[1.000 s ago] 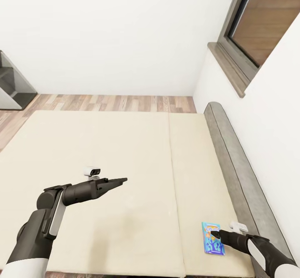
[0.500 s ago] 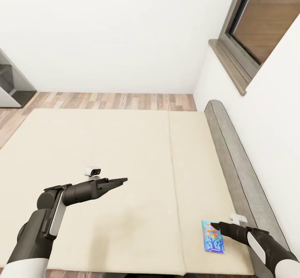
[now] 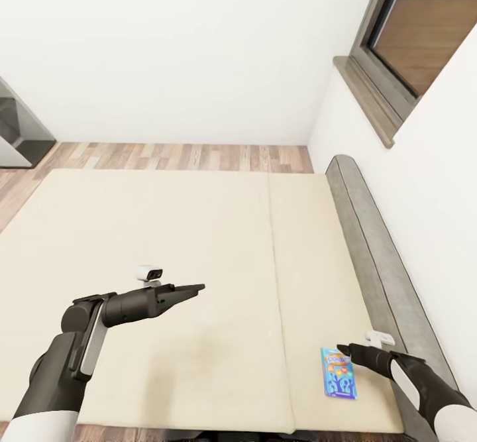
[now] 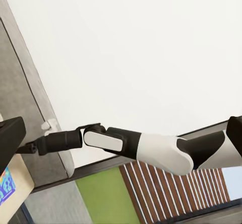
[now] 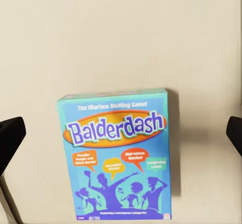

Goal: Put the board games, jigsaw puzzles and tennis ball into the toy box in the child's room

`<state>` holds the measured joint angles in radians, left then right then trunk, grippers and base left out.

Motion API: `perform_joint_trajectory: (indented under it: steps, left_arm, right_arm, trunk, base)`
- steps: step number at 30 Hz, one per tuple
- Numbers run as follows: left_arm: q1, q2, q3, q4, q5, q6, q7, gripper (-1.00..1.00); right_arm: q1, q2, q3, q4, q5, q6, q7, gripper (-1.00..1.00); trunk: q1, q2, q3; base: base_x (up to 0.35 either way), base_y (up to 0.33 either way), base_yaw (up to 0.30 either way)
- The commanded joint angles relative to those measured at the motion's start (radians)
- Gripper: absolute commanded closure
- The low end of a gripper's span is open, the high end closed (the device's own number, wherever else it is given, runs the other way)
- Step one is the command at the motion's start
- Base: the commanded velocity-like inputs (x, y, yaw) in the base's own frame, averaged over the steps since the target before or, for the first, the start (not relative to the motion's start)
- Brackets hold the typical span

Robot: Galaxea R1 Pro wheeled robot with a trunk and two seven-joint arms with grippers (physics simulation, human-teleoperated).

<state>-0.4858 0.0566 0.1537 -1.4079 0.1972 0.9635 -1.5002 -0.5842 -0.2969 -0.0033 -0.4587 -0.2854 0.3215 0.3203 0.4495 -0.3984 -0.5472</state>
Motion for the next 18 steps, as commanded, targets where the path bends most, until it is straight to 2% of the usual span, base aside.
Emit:
perform_joint_trajectory:
  steps: [1, 18]
  left_arm:
    - [0.0, 0.0, -0.001, 0.0, 0.0, 0.011, -0.003, -1.0]
    - [0.0, 0.001, -0.001, 0.0, -0.002, 0.011, -0.003, -1.0]
  right_arm:
    - [-0.001, 0.0, 0.0, -0.002, -0.007, 0.006, -0.004, -1.0]
    - [-0.003, 0.013, 0.006, -0.023, -0.006, 0.005, -0.008, -1.0]
  trunk:
    - [0.0, -0.002, -0.003]
    - [0.0, -0.002, -0.026]
  base:
    - [0.0, 0.0, 0.0]
    - [0.0, 0.0, 0.0]
